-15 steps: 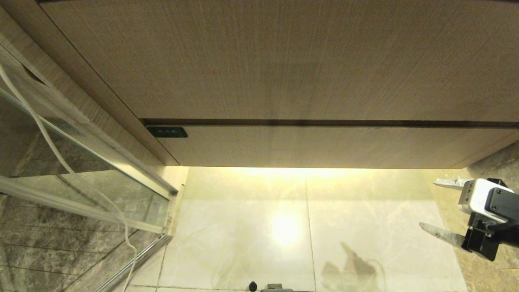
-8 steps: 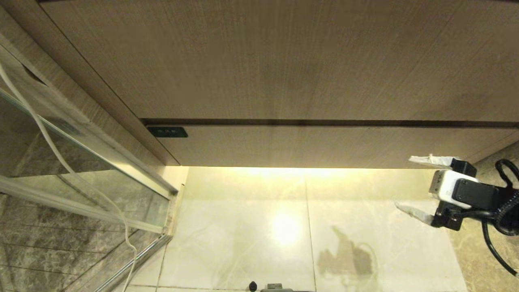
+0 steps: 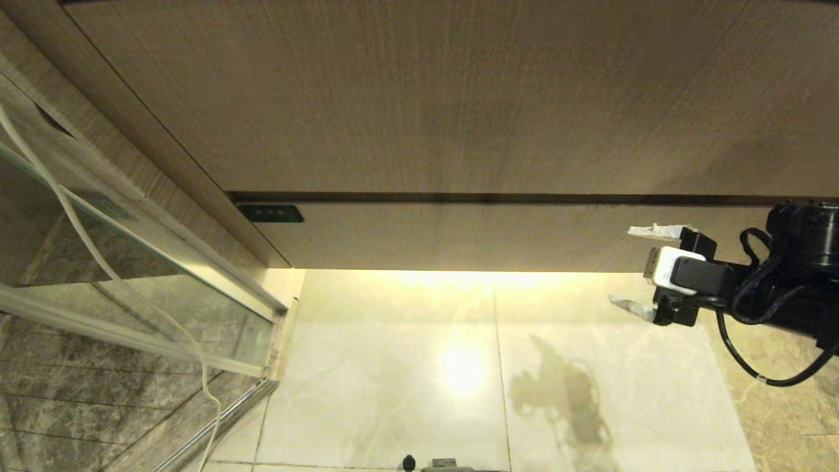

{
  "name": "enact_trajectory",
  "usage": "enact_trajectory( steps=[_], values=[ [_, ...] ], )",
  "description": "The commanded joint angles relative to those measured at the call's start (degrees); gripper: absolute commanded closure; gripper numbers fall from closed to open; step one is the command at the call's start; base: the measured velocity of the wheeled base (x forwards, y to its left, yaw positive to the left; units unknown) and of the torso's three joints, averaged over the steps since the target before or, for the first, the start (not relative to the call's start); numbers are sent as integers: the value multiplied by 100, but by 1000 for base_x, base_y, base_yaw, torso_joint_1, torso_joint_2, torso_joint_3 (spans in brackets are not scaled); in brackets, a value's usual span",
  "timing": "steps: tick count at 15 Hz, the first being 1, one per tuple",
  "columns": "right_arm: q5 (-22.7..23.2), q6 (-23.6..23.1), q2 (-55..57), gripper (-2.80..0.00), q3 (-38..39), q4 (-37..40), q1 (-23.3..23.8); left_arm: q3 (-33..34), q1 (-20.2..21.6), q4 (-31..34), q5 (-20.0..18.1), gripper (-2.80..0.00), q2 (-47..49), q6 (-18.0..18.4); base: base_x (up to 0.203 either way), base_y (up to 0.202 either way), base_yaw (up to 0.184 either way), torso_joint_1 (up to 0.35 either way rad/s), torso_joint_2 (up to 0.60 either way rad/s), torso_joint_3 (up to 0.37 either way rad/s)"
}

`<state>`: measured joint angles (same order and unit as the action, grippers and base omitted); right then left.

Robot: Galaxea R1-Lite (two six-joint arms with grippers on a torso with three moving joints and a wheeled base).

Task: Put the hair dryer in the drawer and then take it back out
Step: Pull open the drawer

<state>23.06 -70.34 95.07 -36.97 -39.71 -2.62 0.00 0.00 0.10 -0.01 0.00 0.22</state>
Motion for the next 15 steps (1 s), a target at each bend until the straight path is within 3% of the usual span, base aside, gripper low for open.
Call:
enact_trajectory(
  steps=[1,15],
  values=[
    [47,-34,353,-280,-355,-76,95,8,0,-1,1,0,0,4,0,0,0,0,0,0],
    [76,20,876,-280,-959,-479,198,3,0,-1,1,0,0,4,0,0,0,0,0,0]
  ],
)
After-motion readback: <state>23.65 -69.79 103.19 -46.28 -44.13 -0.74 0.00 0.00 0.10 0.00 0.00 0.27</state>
